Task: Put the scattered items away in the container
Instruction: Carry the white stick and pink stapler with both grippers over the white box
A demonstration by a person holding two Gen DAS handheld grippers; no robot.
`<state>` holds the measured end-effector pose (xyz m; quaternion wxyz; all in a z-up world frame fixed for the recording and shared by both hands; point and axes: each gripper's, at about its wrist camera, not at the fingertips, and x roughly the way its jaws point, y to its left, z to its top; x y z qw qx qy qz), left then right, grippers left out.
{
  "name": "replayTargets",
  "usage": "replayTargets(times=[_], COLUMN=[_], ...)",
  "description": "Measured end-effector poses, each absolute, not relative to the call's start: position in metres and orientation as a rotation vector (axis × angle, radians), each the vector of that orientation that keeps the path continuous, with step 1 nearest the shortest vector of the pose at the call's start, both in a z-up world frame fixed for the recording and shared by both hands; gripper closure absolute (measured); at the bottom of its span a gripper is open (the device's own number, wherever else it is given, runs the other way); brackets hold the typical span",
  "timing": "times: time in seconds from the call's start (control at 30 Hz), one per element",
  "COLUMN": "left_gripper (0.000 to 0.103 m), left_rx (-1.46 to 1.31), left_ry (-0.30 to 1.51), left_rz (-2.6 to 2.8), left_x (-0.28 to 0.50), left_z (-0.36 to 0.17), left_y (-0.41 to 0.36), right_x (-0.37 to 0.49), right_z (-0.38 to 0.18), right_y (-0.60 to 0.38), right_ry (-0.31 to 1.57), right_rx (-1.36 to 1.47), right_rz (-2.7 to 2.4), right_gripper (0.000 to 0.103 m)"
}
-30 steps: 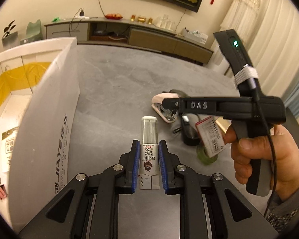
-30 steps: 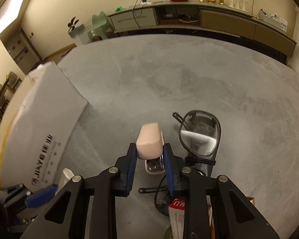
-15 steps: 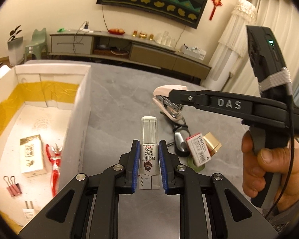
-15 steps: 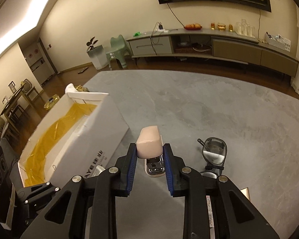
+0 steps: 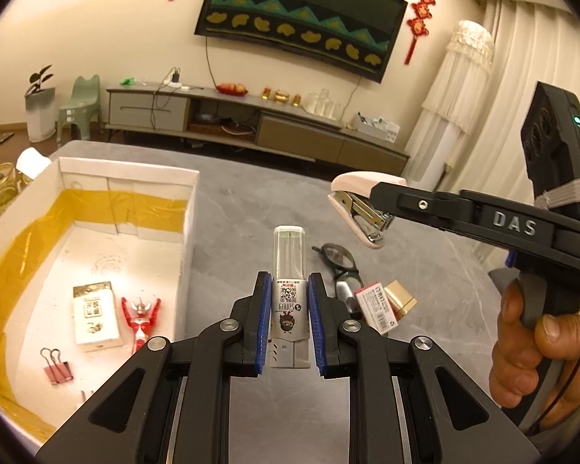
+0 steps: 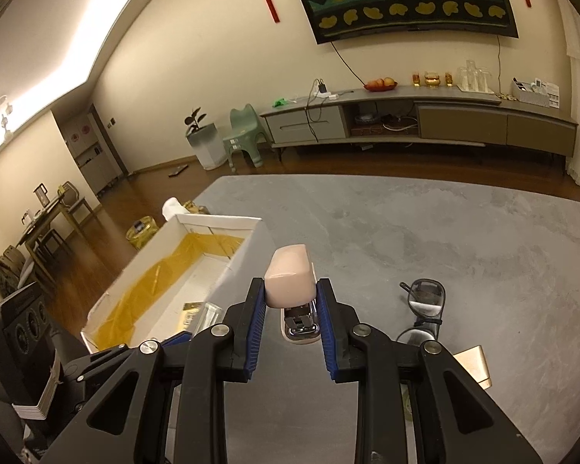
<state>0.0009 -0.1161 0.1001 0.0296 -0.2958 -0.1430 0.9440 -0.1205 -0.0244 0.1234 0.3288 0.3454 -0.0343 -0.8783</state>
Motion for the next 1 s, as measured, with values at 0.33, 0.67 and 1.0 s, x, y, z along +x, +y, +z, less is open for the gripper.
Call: replayTargets(times=[0.33, 0.67, 1.0], left_gripper=[0.083, 0.083, 0.083], left_rx=[-0.831, -0.748, -0.703], left_ry=[-0.516, -0.611, -0.739], left_rz=[2.964, 3.012, 3.049], left_x=[0.016, 0.032, 0.041], left_z=[0.117, 0.132, 0.132], left_y=[-0.147, -0.185, -0.228], right_x=[-0.093, -0.065, -0.043], right_z=[0.139, 0.146, 0.147], right_y=[-0.05, -0.083, -0.118], right_ry=[-0.076, -0.042, 0.006], right_rx=[0.832, 0.785, 0.772], right_rz=[-2.265, -2.219, -2.171], right_gripper=[0.075, 0.075, 0.075])
